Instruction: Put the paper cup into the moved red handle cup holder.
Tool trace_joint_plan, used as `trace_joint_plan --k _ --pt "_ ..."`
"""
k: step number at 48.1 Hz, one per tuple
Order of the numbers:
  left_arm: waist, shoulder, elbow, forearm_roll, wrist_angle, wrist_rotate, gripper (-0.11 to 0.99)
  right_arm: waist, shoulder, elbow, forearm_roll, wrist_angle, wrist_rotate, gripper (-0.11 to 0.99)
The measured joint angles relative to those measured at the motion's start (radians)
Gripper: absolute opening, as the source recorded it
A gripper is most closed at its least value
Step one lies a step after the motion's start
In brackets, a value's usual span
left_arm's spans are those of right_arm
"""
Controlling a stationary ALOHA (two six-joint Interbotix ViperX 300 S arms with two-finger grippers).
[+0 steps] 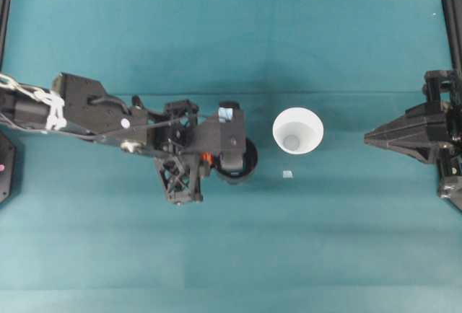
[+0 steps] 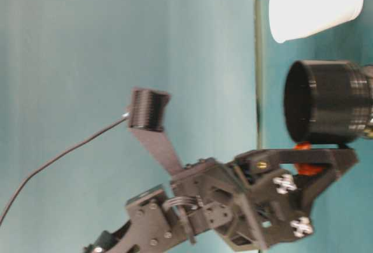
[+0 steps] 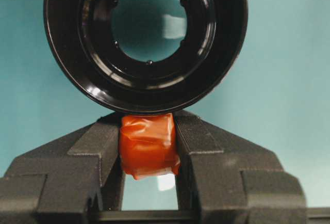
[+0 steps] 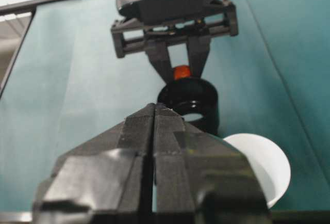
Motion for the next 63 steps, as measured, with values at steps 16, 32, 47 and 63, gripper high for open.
trace_joint_plan --k 16,32,47,63 --pt "-0.009 0.002 0.015 -0.002 -0.003 -0.002 0.29 0.0 0.0 0.0 0.0 0.0 0.0 -0.11" --pt "-0.009 0.002 0.031 -0.002 -0.052 0.0 0.29 0.0 0.0 0.0 0.0 0.0 -0.002 -0.11" --pt "-0.009 0.008 0.035 -0.002 -0.058 -0.006 0.29 0.0 0.0 0.0 0.0 0.0 0.0 -0.11" --pt "-0.009 0.009 0.035 0.0 -0.097 -0.012 0.71 0.002 0.0 -0.002 0.0 0.0 0.0 -0.11"
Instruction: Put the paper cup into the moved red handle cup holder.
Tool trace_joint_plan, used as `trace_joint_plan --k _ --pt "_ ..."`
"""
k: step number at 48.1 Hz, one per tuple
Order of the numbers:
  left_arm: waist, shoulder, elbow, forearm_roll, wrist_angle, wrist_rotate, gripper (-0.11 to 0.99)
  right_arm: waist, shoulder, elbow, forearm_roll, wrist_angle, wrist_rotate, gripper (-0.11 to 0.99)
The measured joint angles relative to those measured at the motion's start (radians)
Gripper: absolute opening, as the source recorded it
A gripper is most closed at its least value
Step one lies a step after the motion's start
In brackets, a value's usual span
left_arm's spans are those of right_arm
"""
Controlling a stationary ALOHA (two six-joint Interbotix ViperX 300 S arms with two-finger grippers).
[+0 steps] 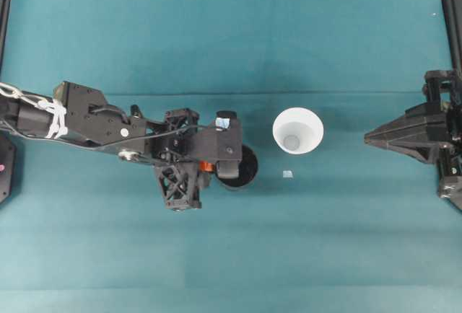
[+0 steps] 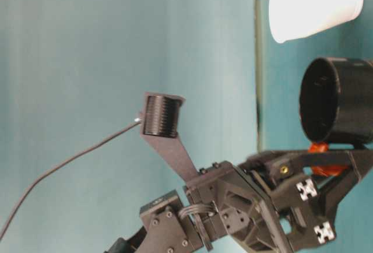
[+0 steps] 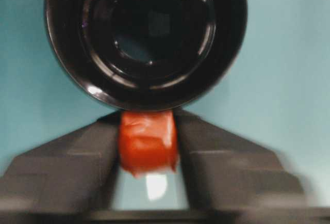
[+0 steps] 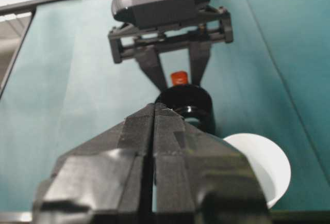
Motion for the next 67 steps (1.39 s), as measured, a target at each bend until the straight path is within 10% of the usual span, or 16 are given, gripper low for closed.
trace_joint_plan --k 6,33,67 --pt "0.002 0.0 0.0 0.0 -0.018 0.006 0.95 -0.002 0.0 0.002 0.0 0.0 0.0 -0.11" --pt "0.0 -0.031 0.018 0.0 0.041 0.008 0.92 -0.002 0.0 0.002 0.0 0.0 -0.002 -0.11" --pt "0.0 -0.65 0.253 0.0 0.114 0.012 0.91 -0.002 0.0 0.0 0.0 0.002 0.0 -0.11"
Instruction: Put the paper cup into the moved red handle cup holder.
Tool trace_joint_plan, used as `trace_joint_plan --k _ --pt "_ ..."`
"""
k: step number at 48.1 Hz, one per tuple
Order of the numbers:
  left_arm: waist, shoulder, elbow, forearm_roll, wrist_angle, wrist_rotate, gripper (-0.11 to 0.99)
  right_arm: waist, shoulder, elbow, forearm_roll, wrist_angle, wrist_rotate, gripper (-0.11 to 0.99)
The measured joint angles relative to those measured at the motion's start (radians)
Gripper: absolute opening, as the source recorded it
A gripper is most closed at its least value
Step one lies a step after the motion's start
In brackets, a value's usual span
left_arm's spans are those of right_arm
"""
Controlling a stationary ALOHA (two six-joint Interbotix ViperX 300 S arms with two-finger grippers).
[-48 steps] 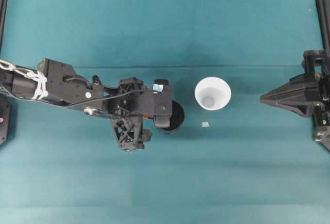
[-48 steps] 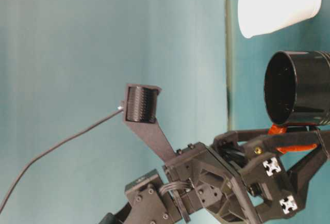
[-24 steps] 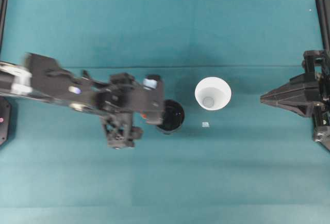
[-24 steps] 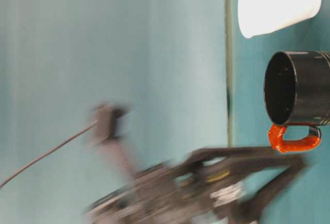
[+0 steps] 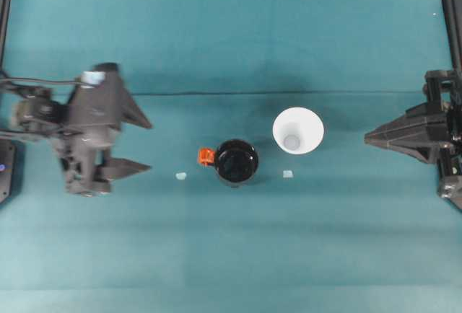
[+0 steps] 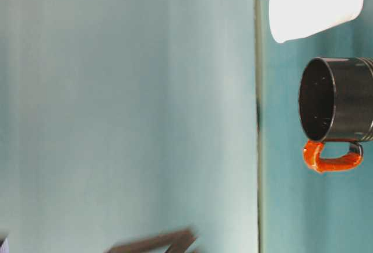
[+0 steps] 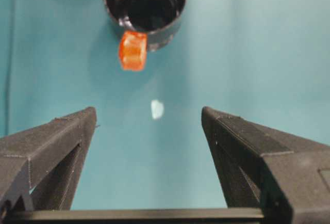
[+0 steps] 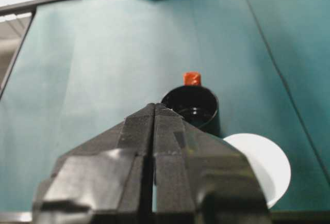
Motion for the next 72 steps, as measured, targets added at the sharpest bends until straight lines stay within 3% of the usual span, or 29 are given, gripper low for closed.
trace_joint_plan --k 10,15,21,29,36,40,45,51,60,72 --pt "0.0 -0.044 0.018 0.0 0.0 0.0 0.92 -0.005 -0.002 0.0 0.002 0.049 0.002 -0.11" --pt "0.0 -0.051 0.018 0.0 0.0 0.0 0.92 -0.028 0.0 -0.025 0.008 0.121 0.026 -0.11" --pt "0.0 -0.051 0.018 0.0 0.0 0.0 0.92 -0.072 0.005 -0.078 0.009 0.238 0.067 -0.1" --pt "0.002 -0.051 0.018 -0.002 0.0 0.0 0.92 -0.109 0.012 -0.138 0.009 0.376 0.08 -0.05" --pt "0.0 -0.051 0.018 -0.002 -0.002 0.0 0.92 -0.132 0.025 -0.183 0.018 0.48 0.118 0.14" --pt "0.0 -0.051 0.017 -0.002 -0.002 0.0 0.92 -0.135 0.031 -0.206 0.02 0.518 0.155 0.34" --pt "0.0 -0.051 0.018 0.0 -0.002 0.0 0.92 -0.135 0.049 -0.225 0.02 0.551 0.19 0.66" --pt "0.0 -0.051 0.018 -0.002 -0.002 -0.003 0.91 -0.137 0.078 -0.247 0.021 0.572 0.206 0.94" --pt "0.0 -0.051 0.018 -0.002 0.0 -0.011 0.91 -0.144 0.143 -0.279 0.011 0.618 0.209 0.95" --pt "0.0 -0.051 0.018 0.0 0.0 -0.011 0.91 -0.222 0.296 -0.353 0.008 0.744 0.212 0.95"
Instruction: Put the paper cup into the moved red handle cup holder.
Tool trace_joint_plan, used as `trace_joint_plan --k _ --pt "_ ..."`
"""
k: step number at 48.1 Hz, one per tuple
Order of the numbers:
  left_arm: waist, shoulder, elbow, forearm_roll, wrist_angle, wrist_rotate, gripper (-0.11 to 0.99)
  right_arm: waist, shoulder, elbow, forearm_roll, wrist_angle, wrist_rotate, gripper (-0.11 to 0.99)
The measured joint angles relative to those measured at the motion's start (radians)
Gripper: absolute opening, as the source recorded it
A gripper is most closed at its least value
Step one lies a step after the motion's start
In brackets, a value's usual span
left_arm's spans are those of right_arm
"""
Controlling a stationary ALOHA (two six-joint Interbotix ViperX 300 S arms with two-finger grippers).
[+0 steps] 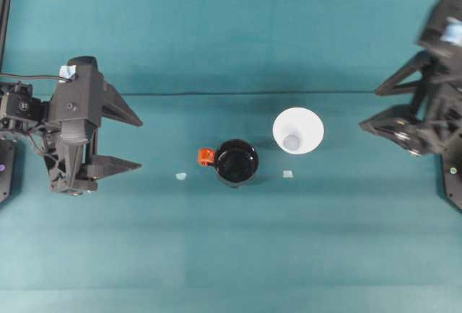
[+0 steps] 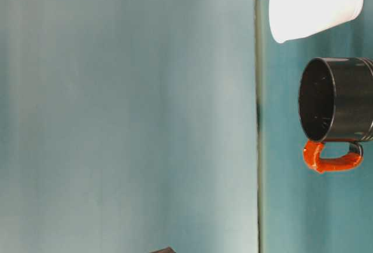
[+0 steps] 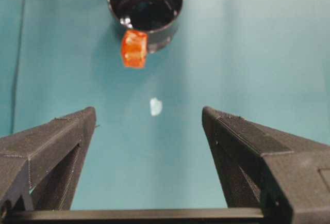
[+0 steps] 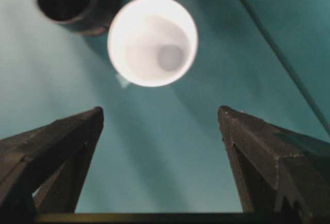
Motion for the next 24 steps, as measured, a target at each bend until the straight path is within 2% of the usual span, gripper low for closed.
trace_joint_plan --k 6,9,12,20,24 --pt "0.0 0.0 0.0 -0.002 -0.002 0.0 0.91 -0.031 0.095 -0.057 0.0 0.015 0.0 0.95" --pt "0.0 0.0 0.0 0.0 -0.002 0.0 0.91 -0.04 0.146 -0.089 0.0 0.023 0.0 0.95" --pt "0.0 0.0 0.0 0.0 -0.002 -0.002 0.91 -0.043 0.199 -0.126 0.002 0.035 0.0 0.95" --pt "0.0 -0.002 0.0 -0.002 -0.002 0.0 0.91 -0.044 0.341 -0.221 0.029 0.109 0.002 0.95" --pt "0.0 -0.002 0.002 0.0 -0.002 0.0 0.91 -0.046 0.396 -0.256 0.032 0.149 0.002 0.96"
